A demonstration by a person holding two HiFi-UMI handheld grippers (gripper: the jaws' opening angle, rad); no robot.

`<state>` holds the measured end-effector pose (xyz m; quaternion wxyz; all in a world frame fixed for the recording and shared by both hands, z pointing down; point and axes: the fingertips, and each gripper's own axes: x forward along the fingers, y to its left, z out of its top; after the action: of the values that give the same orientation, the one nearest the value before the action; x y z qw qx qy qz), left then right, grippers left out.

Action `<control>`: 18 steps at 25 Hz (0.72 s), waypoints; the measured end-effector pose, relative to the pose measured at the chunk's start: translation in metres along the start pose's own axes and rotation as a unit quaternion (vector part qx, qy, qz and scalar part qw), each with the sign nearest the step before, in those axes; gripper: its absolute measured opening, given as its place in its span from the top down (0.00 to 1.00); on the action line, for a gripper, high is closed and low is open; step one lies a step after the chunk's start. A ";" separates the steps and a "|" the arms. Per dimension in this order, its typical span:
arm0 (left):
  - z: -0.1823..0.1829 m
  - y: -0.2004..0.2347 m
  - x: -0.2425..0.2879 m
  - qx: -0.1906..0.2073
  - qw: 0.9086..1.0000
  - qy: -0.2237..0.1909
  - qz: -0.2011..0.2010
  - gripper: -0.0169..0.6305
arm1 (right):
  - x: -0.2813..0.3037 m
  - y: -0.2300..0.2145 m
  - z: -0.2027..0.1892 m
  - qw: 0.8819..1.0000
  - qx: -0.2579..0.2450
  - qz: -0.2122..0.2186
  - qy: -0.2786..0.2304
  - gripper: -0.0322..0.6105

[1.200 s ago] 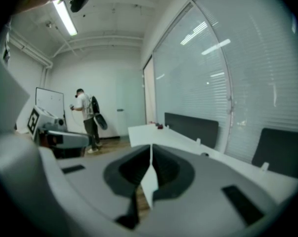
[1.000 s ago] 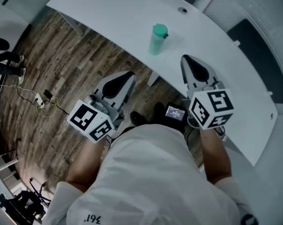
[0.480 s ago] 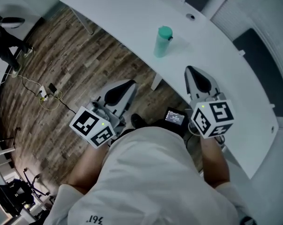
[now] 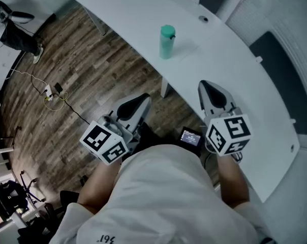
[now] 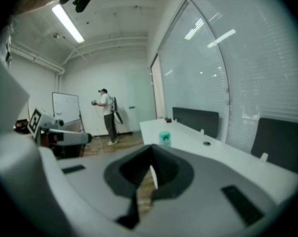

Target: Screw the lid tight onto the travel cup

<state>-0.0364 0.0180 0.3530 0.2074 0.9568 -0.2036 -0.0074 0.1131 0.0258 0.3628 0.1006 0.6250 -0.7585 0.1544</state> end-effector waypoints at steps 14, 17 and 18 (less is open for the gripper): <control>-0.032 -0.059 -0.027 -0.009 0.998 -0.018 0.065 0.92 | -0.049 0.007 -0.024 0.998 -0.023 0.064 0.010 0.92; -0.033 -0.067 -0.036 -0.008 0.998 -0.019 0.065 0.92 | -0.054 0.016 -0.024 0.997 -0.030 0.065 0.007 0.92; -0.034 -0.068 -0.038 -0.008 0.998 -0.017 0.064 0.92 | -0.056 0.019 -0.023 0.997 -0.032 0.064 0.005 0.92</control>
<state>-0.0419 0.1028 0.3541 0.2119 0.9399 -0.2674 -0.0120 0.1046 0.0884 0.3630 0.1144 0.5709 -0.8008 0.1399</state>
